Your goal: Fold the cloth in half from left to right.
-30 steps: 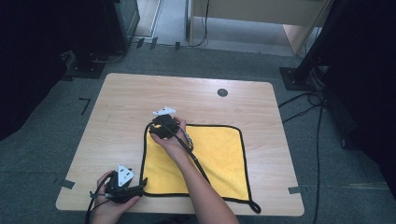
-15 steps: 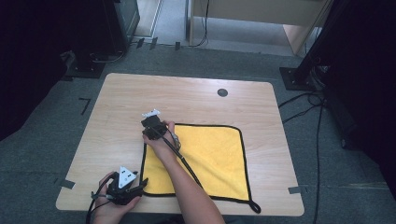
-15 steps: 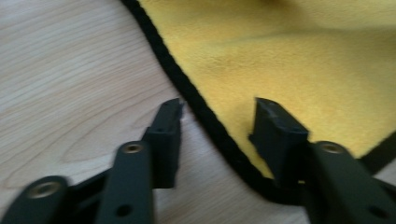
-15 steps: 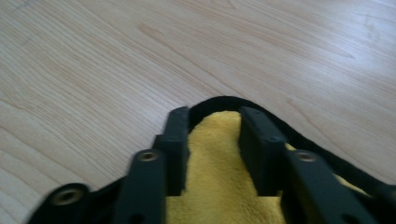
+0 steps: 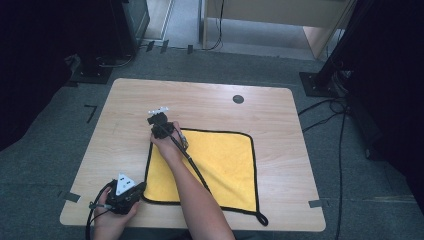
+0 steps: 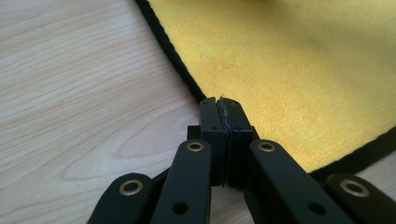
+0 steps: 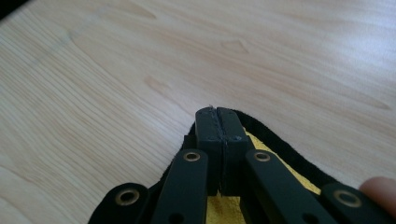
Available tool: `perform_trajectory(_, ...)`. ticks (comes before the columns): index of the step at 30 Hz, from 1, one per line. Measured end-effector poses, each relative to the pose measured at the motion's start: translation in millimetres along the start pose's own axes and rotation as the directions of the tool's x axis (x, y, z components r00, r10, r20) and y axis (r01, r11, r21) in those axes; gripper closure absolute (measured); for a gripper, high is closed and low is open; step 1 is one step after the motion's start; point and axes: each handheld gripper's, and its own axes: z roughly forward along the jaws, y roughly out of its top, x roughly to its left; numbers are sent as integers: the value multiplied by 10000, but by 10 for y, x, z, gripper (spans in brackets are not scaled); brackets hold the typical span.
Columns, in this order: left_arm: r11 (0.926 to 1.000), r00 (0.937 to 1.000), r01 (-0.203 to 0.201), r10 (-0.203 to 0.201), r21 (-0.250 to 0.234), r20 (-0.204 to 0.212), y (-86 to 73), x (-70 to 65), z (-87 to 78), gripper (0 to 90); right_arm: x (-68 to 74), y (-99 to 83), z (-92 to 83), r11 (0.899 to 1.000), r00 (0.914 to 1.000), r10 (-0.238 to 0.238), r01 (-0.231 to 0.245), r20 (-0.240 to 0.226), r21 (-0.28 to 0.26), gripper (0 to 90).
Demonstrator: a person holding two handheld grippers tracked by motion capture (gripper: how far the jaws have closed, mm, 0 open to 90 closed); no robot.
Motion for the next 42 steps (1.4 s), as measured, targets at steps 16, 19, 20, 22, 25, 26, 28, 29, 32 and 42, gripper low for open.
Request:
perform_trajectory(16, 9851, 9803, -776, 1035, -1535, 1685, 388, -777, -52, 900, -629, -128, -939, 9858, 9988, -482, 467, -56, -1615, 897)
perform_trajectory(19, 9826, 9693, -1041, 1349, -1539, 2057, 479, -1014, 48, 900, -918, -261, -1107, 9865, 9999, -100, 100, 4, -1637, 897)
perform_trajectory(20, 9815, 9642, -1097, 1434, -1566, 2230, 516, -1101, 84, 900, -987, -296, -1149, 9861, 10000, -46, 51, 32, -1661, 897)
perform_trajectory(22, 9806, 9533, -1146, 1536, -1590, 2600, 588, -1282, 163, 900, -1159, -390, -1255, 9851, 9999, 88, -73, 80, -1721, 897)
perform_trajectory(25, 9803, 9419, -1205, 1627, -1566, 2940, 651, -1465, 245, 900, -1317, -489, -1356, 9846, 9995, 199, -153, 251, -1739, 897)
perform_trajectory(26, 9768, 9327, -1413, 1858, -1608, 3090, 702, -1650, 315, 900, -1492, -609, -1464, 9842, 9982, 356, -268, 477, -1748, 897)
perform_trajectory(28, 9741, 9277, -1560, 2014, -1639, 3144, 724, -1735, 345, 900, -1549, -653, -1496, 9844, 9974, 423, -315, 587, -1733, 897)
perform_trajectory(29, 9716, 9171, -1720, 2181, -1623, 3337, 760, -1888, 423, 900, -1698, -773, -1571, 9846, 9947, 627, -484, 810, -1679, 897)
perform_trajectory(32, 9718, 9076, -1786, 2231, -1539, 3556, 785, -2019, 524, 900, -1923, -946, -1656, 9838, 9892, 940, -749, 1126, -1627, 897)
perform_trajectory(42, 9716, 8934, -1855, 2291, -1471, 3865, 906, -2509, 886, 829, -2385, -1209, -1748, 9788, 9697, 1572, -1278, 1868, -1603, 893)
